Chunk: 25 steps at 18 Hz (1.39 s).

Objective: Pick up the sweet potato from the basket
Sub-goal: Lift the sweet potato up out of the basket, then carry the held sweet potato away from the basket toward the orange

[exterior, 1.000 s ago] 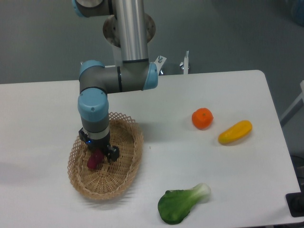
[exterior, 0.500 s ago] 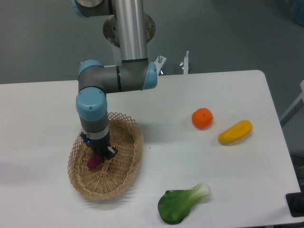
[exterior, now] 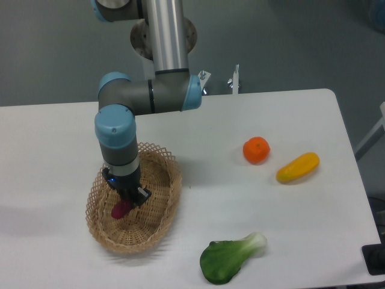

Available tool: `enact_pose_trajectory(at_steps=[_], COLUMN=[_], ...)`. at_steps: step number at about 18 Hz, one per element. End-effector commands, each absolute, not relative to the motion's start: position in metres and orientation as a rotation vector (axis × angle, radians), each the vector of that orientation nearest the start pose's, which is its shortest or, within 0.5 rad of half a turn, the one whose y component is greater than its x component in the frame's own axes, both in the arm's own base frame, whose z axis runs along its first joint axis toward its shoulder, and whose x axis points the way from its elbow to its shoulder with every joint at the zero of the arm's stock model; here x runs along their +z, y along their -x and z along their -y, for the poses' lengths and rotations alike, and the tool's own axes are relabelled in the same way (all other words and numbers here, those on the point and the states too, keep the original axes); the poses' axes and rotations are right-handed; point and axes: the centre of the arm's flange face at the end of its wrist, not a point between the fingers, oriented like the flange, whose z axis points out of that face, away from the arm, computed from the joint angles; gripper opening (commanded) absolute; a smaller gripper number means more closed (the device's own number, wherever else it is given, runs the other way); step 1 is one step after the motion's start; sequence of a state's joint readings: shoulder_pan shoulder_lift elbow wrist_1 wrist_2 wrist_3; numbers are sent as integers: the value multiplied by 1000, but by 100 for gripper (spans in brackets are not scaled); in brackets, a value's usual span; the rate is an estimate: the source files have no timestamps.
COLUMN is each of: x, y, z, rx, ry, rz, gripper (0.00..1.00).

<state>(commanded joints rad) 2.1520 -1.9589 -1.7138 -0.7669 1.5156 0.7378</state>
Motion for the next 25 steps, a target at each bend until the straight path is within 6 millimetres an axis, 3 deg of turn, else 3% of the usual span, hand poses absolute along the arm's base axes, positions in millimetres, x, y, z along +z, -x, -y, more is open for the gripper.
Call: enact_pose_trajectory(at_steps=[3,9,13,16,20,25], x=[324,376,401,407,400,397], y=[274,375,437,473,506,514], z=[-589,-535,-496,-469,-437,-435], rx=[253,382,367,377,398,407], ry=[2832,2778,2779,2808,2826,2831], rz=[-182,-200,-235,-282,-353,-369], gripper=[18,17,17,17,17,17])
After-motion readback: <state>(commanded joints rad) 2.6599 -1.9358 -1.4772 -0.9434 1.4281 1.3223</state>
